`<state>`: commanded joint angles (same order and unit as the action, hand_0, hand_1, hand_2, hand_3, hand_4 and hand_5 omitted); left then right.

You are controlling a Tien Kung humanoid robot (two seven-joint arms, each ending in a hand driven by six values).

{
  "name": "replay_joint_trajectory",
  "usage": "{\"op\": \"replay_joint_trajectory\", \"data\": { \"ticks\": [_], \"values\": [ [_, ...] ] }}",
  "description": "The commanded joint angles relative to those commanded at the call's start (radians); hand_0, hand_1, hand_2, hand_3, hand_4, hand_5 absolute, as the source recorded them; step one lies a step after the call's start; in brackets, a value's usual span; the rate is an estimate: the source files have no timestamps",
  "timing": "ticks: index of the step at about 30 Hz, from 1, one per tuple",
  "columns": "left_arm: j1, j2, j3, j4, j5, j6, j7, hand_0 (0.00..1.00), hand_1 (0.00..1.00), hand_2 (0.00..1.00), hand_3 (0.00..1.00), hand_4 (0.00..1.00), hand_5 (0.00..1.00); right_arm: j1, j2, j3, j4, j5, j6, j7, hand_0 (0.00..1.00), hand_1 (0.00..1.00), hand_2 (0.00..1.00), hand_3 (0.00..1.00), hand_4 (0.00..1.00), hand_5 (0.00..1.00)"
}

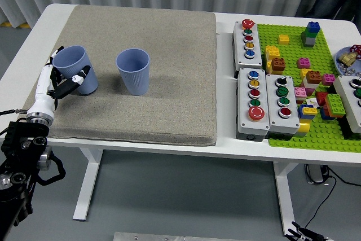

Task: Pick cup pour cup place

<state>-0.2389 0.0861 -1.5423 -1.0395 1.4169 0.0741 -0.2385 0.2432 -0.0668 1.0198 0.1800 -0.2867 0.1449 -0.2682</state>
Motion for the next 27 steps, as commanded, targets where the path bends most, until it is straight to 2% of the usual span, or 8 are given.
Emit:
{"op": "replay_joint_trajectory", "data": {
  "ticks": [4, 5, 10, 11, 16, 17, 22, 27],
  "values": [
    [0.002, -0.001, 0.005, 0.0, -0.003, 0.014, -0.005, 0.57, 0.607, 0.843, 0.959, 0.765, 0.225, 0.0, 0.0, 0.001, 0.0, -0.001, 0.0, 0.0, 0.761, 0.696, 0.734, 0.616, 0.22, 0.192],
    [0.002, -0.001, 0.006, 0.0, -0.004, 0.017, -0.006, 0.553, 0.584, 0.793, 0.925, 0.756, 0.224, -0.001, 0.0, 0.001, 0.0, 0.0, 0.0, 0.0, 0.761, 0.695, 0.734, 0.616, 0.22, 0.191],
    [0.006, -0.001, 0.011, 0.006, -0.015, 0.035, -0.013, 0.553, 0.584, 0.793, 0.925, 0.756, 0.224, 0.0, -0.001, 0.001, 0.0, -0.002, 0.001, 0.0, 0.761, 0.695, 0.734, 0.616, 0.22, 0.191],
    [0.006, -0.001, 0.012, 0.006, -0.016, 0.037, -0.013, 0.558, 0.587, 0.745, 0.776, 0.754, 0.225, 0.0, -0.001, 0.001, 0.0, -0.002, 0.001, 0.0, 0.761, 0.695, 0.734, 0.616, 0.22, 0.191],
    [0.006, -0.001, 0.012, 0.006, -0.019, 0.039, -0.015, 0.558, 0.587, 0.745, 0.776, 0.754, 0.225, 0.001, -0.001, 0.001, 0.0, -0.001, 0.001, 0.0, 0.761, 0.695, 0.734, 0.616, 0.22, 0.191],
    [0.006, -0.001, 0.012, 0.005, -0.02, 0.039, -0.015, 0.555, 0.596, 0.74, 0.688, 0.746, 0.226, 0.001, -0.001, 0.0, 0.0, 0.0, 0.001, 0.0, 0.761, 0.695, 0.734, 0.616, 0.22, 0.19],
    [0.008, 0.0, 0.014, 0.005, -0.021, 0.04, -0.015, 0.555, 0.596, 0.74, 0.688, 0.746, 0.226, 0.001, -0.001, 0.002, 0.0, -0.002, 0.001, 0.0, 0.761, 0.695, 0.734, 0.616, 0.22, 0.19],
    [0.009, 0.0, 0.015, 0.004, -0.024, 0.042, -0.016, 0.553, 0.588, 0.724, 0.64, 0.731, 0.214, 0.001, -0.001, 0.002, 0.0, -0.003, 0.001, 0.0, 0.761, 0.695, 0.734, 0.615, 0.221, 0.192]
  ]
}}
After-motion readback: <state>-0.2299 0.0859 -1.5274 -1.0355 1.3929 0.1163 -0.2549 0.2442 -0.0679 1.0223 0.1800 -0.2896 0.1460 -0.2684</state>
